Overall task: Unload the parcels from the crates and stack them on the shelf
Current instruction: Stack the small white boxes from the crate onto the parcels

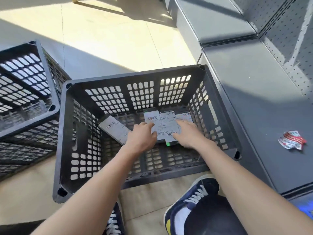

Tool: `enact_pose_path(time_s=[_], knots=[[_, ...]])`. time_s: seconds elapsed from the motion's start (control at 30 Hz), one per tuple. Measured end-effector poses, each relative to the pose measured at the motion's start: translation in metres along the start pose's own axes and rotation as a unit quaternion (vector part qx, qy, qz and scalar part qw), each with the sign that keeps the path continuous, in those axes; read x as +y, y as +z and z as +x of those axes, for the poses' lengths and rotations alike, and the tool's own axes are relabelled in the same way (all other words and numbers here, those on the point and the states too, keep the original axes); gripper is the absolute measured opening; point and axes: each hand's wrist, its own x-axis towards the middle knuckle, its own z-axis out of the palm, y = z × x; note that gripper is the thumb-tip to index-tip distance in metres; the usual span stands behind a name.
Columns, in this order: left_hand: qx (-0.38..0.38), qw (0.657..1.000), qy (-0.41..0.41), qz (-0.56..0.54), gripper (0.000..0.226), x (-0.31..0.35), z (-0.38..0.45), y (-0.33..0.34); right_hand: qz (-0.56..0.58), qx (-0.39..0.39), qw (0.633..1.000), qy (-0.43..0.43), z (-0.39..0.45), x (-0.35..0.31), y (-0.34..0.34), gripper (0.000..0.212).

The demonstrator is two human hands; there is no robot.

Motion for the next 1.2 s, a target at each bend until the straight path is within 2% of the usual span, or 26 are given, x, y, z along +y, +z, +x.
enact_pose_path(time_s=[0.3,0.5,0.73,0.9,1.03,1.2], knots=[[-0.095,0.992,0.046,0.073,0.047,0.0,0.06,0.055,-0.077,-0.093,0.991,0.052,0.074,0.029,0.026,0.081],[-0.12,0.977,0.101,0.142,0.052,0.003,0.082,0.086,-0.089,-0.127,0.985,0.081,0.096,0.043,0.039,0.076],[-0.142,0.964,0.108,0.198,0.067,-0.023,0.086,0.094,-0.106,-0.167,0.976,0.092,0.105,0.049,0.052,0.08],[-0.139,0.965,0.088,0.203,0.065,-0.037,0.077,0.09,-0.072,-0.174,0.978,0.093,0.104,0.026,0.062,0.083],[-0.125,0.968,0.072,0.207,0.062,-0.053,0.069,0.082,-0.072,-0.171,0.981,0.061,0.103,0.014,0.068,0.08],[-0.116,0.955,0.079,0.262,0.065,-0.058,0.066,0.074,-0.04,-0.098,0.994,0.026,0.104,0.019,0.064,0.08]])
